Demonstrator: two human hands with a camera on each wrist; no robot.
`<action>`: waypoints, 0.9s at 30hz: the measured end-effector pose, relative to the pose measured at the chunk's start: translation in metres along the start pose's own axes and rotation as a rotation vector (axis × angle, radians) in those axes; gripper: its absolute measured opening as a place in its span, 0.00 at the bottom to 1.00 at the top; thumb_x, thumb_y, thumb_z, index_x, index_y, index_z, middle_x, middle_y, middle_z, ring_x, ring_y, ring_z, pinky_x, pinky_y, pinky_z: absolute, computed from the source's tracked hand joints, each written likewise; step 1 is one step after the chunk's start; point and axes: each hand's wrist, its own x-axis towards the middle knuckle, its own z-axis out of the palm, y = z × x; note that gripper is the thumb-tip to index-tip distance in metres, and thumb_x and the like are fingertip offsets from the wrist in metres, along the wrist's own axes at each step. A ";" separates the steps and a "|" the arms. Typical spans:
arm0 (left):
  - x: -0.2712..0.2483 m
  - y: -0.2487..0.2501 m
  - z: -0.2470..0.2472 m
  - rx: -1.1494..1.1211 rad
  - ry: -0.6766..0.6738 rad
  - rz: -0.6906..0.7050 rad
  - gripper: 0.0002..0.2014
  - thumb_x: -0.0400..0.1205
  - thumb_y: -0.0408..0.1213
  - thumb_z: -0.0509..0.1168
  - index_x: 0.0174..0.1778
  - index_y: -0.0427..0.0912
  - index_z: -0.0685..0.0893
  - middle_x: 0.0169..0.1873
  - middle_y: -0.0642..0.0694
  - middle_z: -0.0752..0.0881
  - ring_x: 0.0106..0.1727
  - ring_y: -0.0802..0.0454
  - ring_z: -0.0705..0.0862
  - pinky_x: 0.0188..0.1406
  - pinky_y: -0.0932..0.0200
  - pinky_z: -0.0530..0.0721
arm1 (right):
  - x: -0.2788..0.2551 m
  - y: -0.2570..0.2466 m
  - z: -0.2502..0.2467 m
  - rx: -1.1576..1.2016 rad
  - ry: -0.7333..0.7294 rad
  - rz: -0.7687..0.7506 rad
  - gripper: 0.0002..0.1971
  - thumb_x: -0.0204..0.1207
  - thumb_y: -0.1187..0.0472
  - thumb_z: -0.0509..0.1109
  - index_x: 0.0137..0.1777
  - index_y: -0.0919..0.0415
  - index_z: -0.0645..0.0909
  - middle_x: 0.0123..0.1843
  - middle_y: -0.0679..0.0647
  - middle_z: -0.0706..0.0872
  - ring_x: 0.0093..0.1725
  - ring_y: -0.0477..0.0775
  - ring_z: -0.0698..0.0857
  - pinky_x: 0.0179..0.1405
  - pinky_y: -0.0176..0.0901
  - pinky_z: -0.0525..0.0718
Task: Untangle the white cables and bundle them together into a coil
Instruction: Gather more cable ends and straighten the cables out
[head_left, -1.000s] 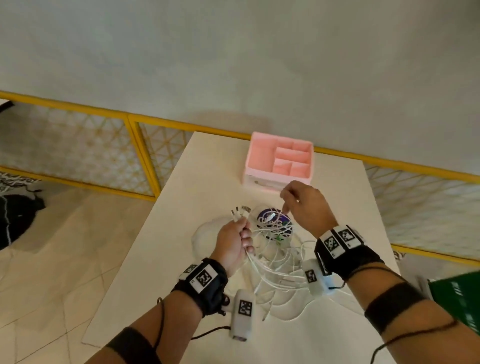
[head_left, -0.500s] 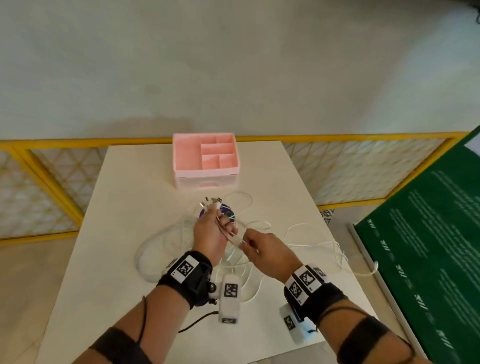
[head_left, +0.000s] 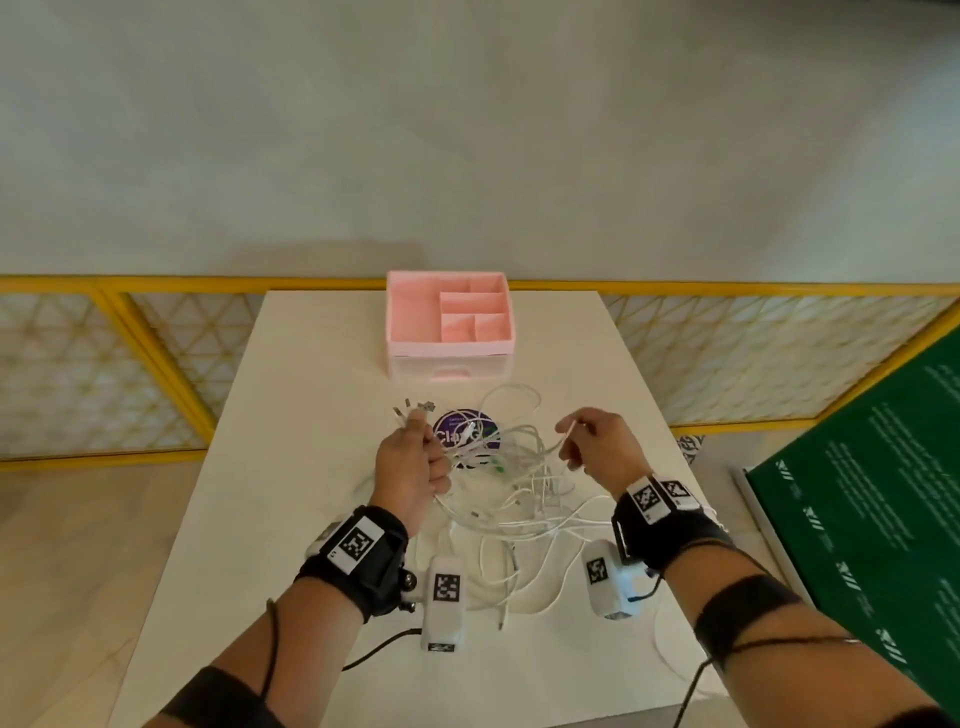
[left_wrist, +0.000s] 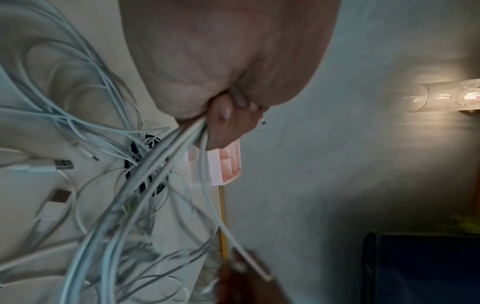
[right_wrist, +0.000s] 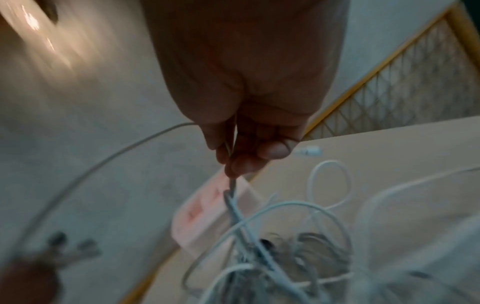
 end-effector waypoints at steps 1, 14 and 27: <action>-0.001 -0.003 0.000 0.011 0.003 0.001 0.19 0.91 0.50 0.56 0.34 0.48 0.69 0.23 0.53 0.62 0.17 0.58 0.57 0.14 0.68 0.54 | 0.001 -0.017 0.000 0.069 0.022 -0.038 0.11 0.82 0.68 0.63 0.44 0.59 0.87 0.31 0.56 0.89 0.26 0.51 0.83 0.26 0.39 0.78; -0.009 -0.003 0.003 0.037 -0.026 0.134 0.17 0.87 0.33 0.66 0.31 0.46 0.73 0.22 0.53 0.62 0.21 0.56 0.60 0.18 0.63 0.58 | -0.023 -0.093 0.026 0.429 -0.200 -0.200 0.13 0.85 0.73 0.60 0.57 0.62 0.86 0.49 0.64 0.92 0.43 0.55 0.91 0.46 0.49 0.89; -0.009 -0.020 0.012 0.215 -0.051 0.061 0.14 0.87 0.43 0.66 0.50 0.32 0.86 0.41 0.36 0.91 0.20 0.56 0.69 0.19 0.62 0.67 | -0.040 -0.051 0.037 0.499 -0.319 -0.124 0.10 0.82 0.78 0.62 0.52 0.62 0.76 0.44 0.65 0.90 0.33 0.54 0.89 0.33 0.40 0.83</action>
